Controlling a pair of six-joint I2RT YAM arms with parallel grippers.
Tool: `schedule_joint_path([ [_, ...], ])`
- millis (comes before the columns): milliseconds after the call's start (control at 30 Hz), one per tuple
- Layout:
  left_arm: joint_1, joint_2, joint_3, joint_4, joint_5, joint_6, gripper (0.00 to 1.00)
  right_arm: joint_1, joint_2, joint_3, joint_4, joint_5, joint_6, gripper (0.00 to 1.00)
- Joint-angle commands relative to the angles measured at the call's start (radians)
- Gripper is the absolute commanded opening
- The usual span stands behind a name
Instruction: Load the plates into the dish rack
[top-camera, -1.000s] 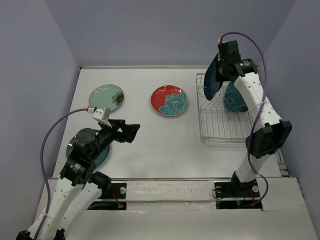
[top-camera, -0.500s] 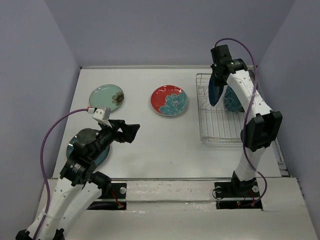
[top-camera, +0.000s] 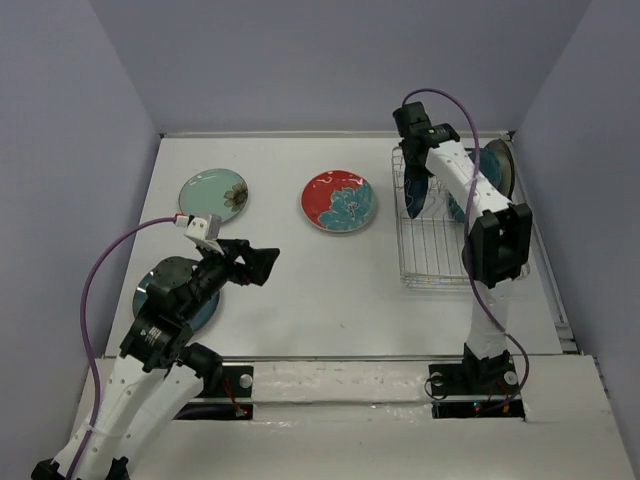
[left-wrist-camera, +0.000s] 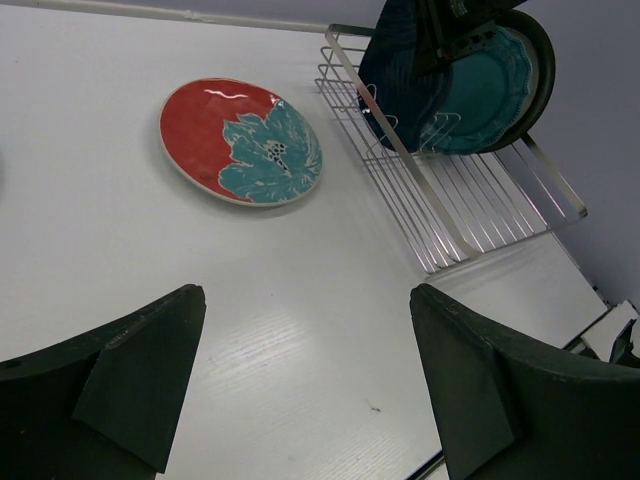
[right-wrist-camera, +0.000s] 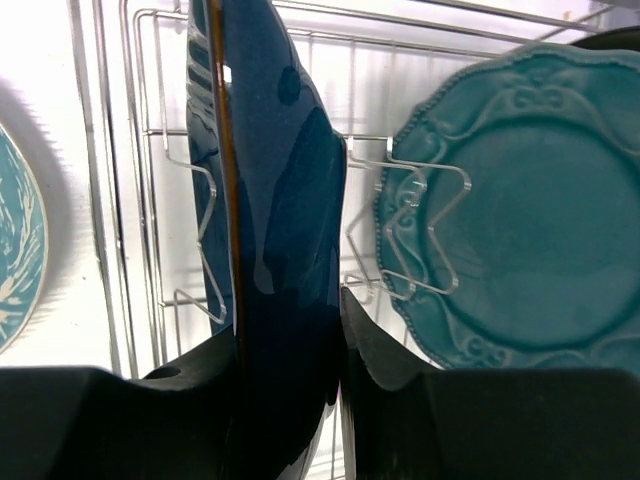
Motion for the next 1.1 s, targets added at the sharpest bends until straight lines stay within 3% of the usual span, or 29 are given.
schedule_joint_path([
  [0, 0.0, 0.008, -0.003, 0.024, -0.003, 0.021, 0.95, 0.051, 0.066, 0.038, 0.05, 0.116, -0.033, 0.07],
  [267, 0.0, 0.034, -0.005, 0.025, 0.0, 0.019, 0.95, 0.051, 0.098, 0.025, 0.053, 0.084, 0.002, 0.1],
  [467, 0.019, 0.097, 0.0, 0.022, -0.008, 0.007, 0.96, 0.051, 0.031, 0.005, 0.1, 0.038, 0.045, 0.68],
  [600, 0.022, 0.135, 0.014, 0.013, -0.049, -0.005, 0.96, 0.051, -0.062, -0.039, 0.149, 0.018, 0.065, 0.85],
  [833, 0.023, 0.21, -0.003, 0.083, -0.051, -0.137, 0.95, 0.051, -0.351, -0.33, 0.322, -0.056, 0.117, 0.9],
  [1067, 0.022, 0.333, -0.095, 0.306, -0.118, -0.315, 0.83, 0.06, -0.746, -0.762, 0.644, -0.356, 0.215, 0.87],
])
